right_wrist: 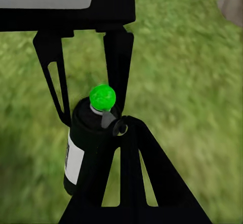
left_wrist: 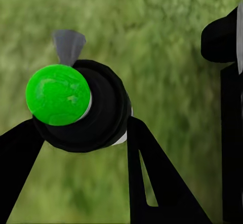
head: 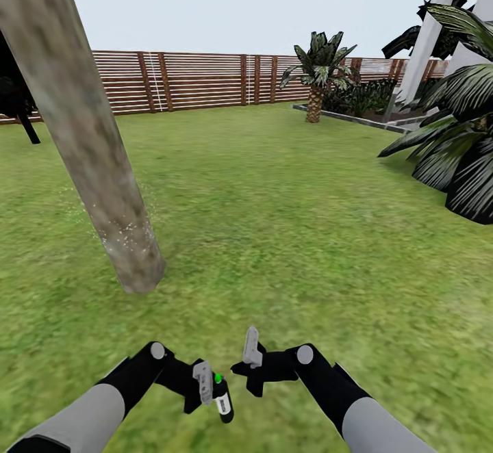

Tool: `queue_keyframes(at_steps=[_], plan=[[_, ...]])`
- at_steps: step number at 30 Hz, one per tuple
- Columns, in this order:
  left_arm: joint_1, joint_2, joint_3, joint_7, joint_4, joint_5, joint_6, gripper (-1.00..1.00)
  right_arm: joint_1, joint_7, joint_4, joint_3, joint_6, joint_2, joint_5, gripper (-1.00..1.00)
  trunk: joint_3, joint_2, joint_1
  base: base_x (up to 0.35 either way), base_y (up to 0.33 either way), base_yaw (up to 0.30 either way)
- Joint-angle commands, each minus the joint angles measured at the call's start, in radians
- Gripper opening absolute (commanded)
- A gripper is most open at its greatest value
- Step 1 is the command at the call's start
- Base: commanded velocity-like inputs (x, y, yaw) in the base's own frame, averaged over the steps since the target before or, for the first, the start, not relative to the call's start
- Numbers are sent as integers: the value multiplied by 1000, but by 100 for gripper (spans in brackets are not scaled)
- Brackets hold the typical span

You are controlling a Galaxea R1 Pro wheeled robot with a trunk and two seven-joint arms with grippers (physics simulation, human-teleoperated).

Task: In the garden, pick up the pesticide atomizer on the floor and spray pesticide onto both trees until each tree trunk is fully covered.

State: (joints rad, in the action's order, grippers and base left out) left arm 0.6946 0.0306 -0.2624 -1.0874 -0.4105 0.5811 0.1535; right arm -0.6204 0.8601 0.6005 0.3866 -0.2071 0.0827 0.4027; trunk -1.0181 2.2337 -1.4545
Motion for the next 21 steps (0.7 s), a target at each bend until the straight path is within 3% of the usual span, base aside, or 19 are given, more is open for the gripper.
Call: queue_keyframes(at_steps=[1, 8, 13, 21], plan=[[1, -3, -1, 0, -2, 6, 10, -100, -1, 0, 1, -1, -6, 0, 10, -100, -1, 0, 0, 0, 0, 0], [4, -19, 0, 0, -2, 3, 10, -100, 0, 0, 1, -1, -6, 0, 10, -100, -1, 0, 0, 0, 0, 0], [6, -23, -1, 0, -2, -41, 13, -100, 0, 0, 1, -1, -6, 0, 10, -100, -1, 0, 0, 0, 0, 0], [6, -23, -1, 0, -2, -48, 14, -100, 0, 0, 1, -2, -6, 0, 10, -100, -1, 0, 0, 0, 0, 0]])
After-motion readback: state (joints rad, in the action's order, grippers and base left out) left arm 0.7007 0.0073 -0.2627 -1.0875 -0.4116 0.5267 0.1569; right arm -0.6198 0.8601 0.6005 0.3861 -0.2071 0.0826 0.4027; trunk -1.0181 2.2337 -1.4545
